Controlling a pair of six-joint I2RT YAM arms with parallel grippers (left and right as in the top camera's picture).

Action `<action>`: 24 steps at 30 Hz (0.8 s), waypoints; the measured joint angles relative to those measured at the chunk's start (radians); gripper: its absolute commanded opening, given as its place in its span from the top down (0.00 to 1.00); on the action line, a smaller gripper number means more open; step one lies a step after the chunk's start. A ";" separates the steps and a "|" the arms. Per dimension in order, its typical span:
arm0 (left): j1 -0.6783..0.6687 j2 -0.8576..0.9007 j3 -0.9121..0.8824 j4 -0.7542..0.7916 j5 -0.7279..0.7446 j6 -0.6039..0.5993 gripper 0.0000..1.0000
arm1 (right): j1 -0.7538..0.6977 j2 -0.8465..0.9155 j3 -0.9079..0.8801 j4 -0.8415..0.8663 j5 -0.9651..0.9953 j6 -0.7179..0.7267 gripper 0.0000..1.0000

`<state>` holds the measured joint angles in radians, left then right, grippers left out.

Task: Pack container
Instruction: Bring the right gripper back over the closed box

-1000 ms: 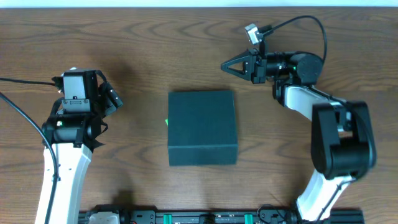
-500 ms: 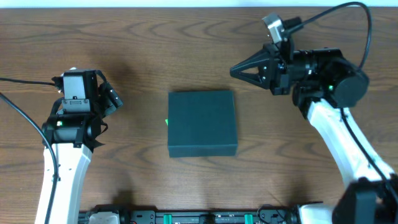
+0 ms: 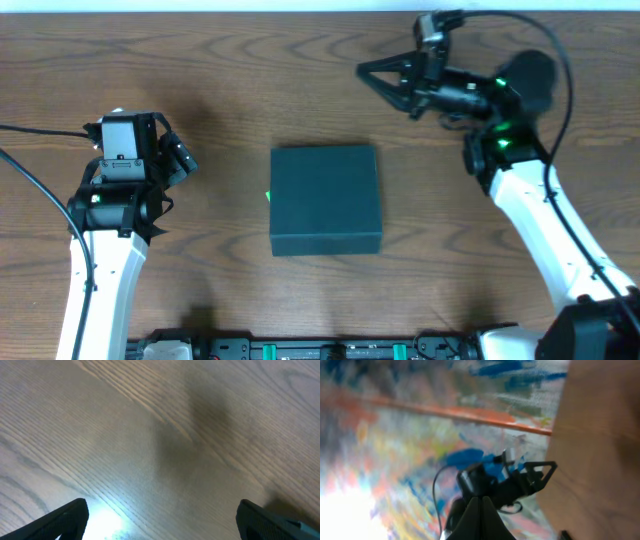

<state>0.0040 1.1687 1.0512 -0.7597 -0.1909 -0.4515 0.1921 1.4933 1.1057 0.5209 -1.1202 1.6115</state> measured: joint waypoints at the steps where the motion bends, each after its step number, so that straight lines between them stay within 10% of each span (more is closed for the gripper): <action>1: 0.000 0.000 0.000 0.000 0.000 0.000 0.05 | 0.023 0.000 0.005 -0.080 0.035 -0.029 0.98; 11: 0.000 0.000 0.000 0.000 0.000 0.000 0.05 | 0.325 0.002 0.123 -0.845 0.421 -0.501 0.98; 24: 0.000 0.000 0.000 0.000 0.000 0.000 0.05 | 0.686 0.037 0.140 -1.075 0.892 -0.954 0.98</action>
<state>0.0040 1.1687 1.0512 -0.7597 -0.1909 -0.4515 0.8783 1.5303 1.2453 -0.5541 -0.2287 0.6571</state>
